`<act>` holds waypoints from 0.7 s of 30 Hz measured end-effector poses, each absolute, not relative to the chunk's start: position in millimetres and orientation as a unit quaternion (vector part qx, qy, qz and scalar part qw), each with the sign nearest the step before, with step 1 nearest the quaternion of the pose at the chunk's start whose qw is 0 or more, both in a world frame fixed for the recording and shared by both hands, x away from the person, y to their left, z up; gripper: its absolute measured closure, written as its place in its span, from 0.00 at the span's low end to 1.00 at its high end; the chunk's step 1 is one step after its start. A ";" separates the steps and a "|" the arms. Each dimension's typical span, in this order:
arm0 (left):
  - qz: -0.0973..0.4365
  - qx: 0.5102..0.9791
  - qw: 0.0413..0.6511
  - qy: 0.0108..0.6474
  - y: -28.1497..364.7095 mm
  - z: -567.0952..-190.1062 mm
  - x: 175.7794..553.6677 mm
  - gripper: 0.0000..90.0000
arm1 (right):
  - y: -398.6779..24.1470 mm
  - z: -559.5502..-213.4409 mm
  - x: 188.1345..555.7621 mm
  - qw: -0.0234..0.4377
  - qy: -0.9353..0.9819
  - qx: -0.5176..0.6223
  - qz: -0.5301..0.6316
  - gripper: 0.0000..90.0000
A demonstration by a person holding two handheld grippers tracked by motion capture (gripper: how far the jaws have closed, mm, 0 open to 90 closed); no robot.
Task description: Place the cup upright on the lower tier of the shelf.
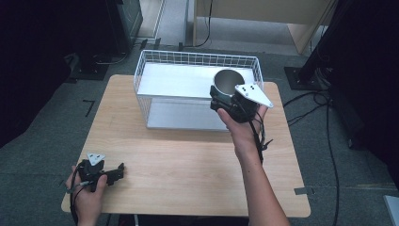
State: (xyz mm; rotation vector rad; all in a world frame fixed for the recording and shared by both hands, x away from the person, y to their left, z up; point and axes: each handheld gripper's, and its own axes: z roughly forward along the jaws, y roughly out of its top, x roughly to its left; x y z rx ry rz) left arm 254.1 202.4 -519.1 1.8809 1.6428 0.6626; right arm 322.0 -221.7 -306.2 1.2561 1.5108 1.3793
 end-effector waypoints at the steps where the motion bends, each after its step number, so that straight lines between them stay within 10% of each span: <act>1: 0.247 0.700 0.275 0.611 202.5 -519.1 254.1 0.00 | -221.2 -305.0 323.5 0.364 0.586 0.487 0.537 0.17; 21: 0.247 0.700 0.276 0.611 202.4 -519.2 254.1 0.00 | -212.4 -301.5 365.6 0.377 0.581 0.493 0.526 0.17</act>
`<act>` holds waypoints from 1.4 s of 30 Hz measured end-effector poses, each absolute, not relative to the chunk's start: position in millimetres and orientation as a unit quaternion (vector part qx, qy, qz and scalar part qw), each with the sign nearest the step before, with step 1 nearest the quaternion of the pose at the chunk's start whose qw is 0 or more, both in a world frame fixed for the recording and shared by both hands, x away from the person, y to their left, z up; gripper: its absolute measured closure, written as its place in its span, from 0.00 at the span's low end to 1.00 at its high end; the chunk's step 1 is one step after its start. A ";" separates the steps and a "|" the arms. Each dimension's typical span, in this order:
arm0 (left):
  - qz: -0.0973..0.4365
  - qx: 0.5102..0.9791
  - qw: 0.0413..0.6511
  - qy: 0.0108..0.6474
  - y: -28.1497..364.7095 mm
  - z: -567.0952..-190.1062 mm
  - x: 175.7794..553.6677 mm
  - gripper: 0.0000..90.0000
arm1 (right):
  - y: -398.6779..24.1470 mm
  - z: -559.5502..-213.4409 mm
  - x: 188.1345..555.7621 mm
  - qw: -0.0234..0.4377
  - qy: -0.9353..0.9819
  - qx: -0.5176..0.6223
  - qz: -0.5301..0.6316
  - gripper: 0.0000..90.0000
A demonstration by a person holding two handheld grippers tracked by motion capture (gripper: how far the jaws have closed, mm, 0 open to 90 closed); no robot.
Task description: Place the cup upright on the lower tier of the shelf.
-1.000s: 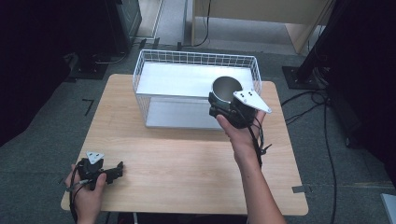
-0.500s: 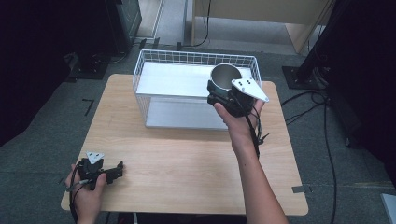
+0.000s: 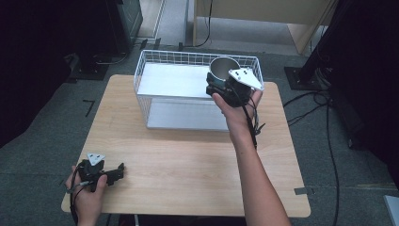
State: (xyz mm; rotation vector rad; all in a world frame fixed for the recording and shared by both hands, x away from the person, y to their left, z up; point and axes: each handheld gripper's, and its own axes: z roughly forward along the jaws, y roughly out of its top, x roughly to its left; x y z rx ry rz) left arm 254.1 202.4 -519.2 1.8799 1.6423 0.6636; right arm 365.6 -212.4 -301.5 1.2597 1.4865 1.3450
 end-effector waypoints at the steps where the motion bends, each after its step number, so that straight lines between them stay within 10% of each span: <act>1: 0.247 0.700 0.276 0.611 202.4 -519.2 254.1 0.00 | -212.3 -301.8 367.6 0.376 0.582 0.494 0.525 0.17; 42: 0.247 0.699 0.276 0.611 202.4 -519.2 254.1 0.00 | -211.6 -308.7 428.6 0.359 0.578 0.535 0.501 0.17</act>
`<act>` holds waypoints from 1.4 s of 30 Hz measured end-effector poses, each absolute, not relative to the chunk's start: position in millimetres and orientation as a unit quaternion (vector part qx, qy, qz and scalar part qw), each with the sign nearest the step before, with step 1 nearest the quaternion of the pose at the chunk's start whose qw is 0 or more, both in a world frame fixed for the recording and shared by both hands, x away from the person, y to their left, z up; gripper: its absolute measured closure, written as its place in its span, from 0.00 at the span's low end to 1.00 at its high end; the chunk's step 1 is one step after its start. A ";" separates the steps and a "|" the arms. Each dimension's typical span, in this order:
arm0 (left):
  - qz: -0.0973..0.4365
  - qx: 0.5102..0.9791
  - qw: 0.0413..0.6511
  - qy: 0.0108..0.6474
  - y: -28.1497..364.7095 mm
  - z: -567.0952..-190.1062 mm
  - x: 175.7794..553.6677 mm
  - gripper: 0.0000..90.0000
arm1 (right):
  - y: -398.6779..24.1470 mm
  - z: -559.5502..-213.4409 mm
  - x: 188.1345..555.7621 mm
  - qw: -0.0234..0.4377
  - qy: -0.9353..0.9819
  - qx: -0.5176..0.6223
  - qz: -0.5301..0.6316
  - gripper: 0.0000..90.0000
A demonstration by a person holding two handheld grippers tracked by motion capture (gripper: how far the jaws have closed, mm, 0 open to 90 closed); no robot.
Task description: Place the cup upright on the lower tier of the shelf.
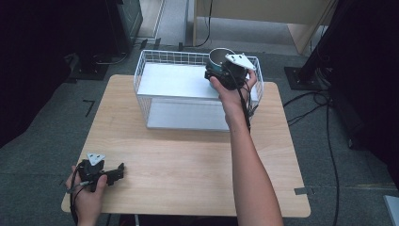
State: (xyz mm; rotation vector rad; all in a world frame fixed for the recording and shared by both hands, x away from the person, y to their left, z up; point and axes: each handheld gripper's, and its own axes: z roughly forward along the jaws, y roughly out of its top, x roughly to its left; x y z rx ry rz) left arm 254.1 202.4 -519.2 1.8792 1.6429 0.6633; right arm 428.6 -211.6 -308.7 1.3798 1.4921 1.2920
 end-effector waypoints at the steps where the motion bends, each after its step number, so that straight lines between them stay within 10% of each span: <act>1: 0.247 0.699 0.276 0.611 202.4 -519.2 254.1 0.00 | -212.2 -308.8 428.7 0.358 0.578 0.535 0.501 0.16; 42: 0.247 0.700 0.275 0.611 202.4 -519.1 254.1 0.00 | -219.6 -319.2 391.1 0.350 0.583 0.518 0.519 0.00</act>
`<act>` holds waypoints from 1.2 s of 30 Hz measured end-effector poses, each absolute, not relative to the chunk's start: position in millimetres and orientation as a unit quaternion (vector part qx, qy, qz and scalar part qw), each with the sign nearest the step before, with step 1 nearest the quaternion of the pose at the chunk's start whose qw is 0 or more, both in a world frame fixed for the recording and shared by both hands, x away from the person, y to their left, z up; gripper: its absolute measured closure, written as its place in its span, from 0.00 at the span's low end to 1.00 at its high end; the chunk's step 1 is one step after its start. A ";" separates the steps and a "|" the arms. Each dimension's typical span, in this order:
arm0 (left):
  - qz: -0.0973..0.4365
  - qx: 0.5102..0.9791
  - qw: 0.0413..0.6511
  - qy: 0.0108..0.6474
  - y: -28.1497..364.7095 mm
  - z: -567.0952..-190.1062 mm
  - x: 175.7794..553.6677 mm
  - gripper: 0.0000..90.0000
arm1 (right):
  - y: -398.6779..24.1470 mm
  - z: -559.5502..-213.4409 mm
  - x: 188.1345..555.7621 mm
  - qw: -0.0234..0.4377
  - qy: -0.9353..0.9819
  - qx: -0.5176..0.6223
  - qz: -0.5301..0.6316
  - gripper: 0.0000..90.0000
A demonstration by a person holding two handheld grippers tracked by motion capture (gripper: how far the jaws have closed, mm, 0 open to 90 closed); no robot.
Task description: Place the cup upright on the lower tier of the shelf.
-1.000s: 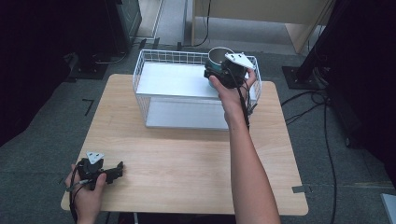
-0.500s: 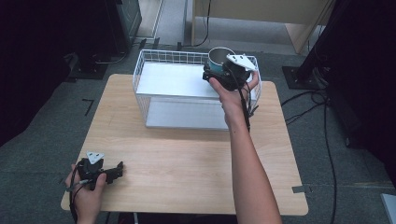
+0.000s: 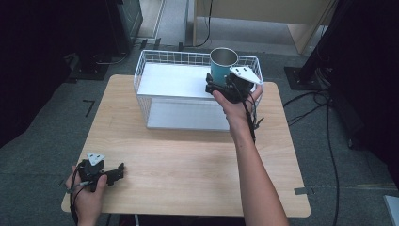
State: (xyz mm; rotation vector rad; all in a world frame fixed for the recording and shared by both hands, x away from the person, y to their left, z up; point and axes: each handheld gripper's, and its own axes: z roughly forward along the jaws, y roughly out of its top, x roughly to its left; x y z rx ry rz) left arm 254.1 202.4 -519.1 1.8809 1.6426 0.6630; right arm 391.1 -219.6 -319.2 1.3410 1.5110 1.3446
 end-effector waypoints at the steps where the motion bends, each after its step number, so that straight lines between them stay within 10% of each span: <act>1: 0.247 0.700 0.275 0.611 202.5 -519.1 254.1 0.00 | -220.1 -321.0 388.4 0.350 0.584 0.517 0.519 0.00; 36: 0.246 0.700 0.275 0.611 202.5 -519.0 254.0 0.00 | -261.3 -377.0 308.2 0.361 0.595 0.511 0.505 0.00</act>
